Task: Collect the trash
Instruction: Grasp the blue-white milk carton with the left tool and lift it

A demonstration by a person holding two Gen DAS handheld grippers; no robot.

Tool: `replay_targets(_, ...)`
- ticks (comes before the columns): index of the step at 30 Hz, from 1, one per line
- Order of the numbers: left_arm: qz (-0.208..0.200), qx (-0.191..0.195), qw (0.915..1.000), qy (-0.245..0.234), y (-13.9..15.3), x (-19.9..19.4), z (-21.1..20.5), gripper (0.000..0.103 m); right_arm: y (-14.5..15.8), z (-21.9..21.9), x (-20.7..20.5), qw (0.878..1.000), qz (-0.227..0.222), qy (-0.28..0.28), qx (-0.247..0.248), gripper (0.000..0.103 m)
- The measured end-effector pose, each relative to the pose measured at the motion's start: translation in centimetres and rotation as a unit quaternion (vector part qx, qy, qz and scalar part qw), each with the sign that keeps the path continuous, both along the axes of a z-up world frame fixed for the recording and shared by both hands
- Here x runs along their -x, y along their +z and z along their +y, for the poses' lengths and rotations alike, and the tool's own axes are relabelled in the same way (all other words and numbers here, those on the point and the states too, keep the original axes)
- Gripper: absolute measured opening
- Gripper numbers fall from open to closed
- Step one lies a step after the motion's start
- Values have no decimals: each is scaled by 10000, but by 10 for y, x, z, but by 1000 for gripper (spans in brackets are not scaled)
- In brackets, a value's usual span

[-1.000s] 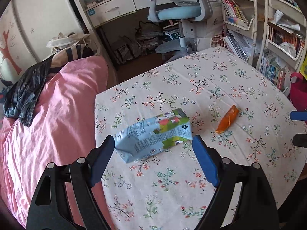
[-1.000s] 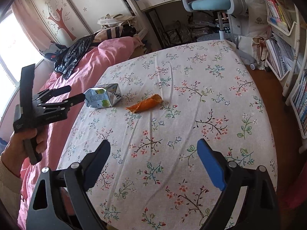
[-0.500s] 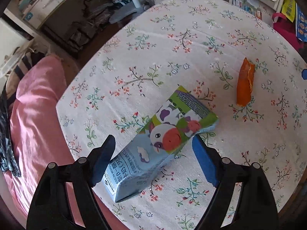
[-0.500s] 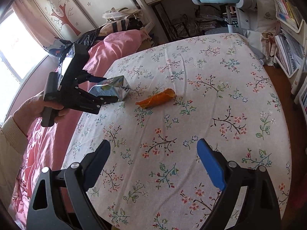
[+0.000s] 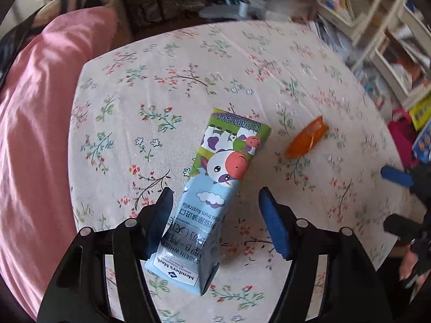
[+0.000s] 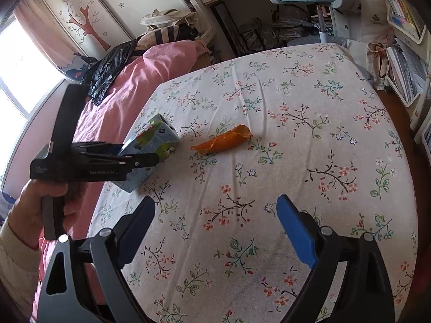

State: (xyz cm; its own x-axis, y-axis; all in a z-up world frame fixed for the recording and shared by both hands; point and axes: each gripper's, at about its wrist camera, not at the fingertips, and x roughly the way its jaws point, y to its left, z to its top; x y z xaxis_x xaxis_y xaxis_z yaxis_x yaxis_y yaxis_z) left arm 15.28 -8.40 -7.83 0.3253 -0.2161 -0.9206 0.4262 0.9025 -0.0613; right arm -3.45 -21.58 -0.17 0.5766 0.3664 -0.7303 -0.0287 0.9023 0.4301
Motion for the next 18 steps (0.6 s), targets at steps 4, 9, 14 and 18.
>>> replay_targets(4, 22, 556, 9930, 1046, 0, 21, 26, 31, -8, 0, -4, 9999, 127, -65, -81, 88)
replay_targets(9, -71, 1009, 9782, 1813, -1, 54, 52, 27, -14, 0, -8, 9996, 174, -201, -85, 88)
replay_targets(14, -289, 991, 9729, 2069, -9, 65, 59, 42, -10, -3, -12, 9993, 13, -368, -30, 88)
replay_targets(18, -409, 901, 9737, 2052, -5, 64, 56, 42, -11, 0, -23, 9991, -1, -400, -128, 88)
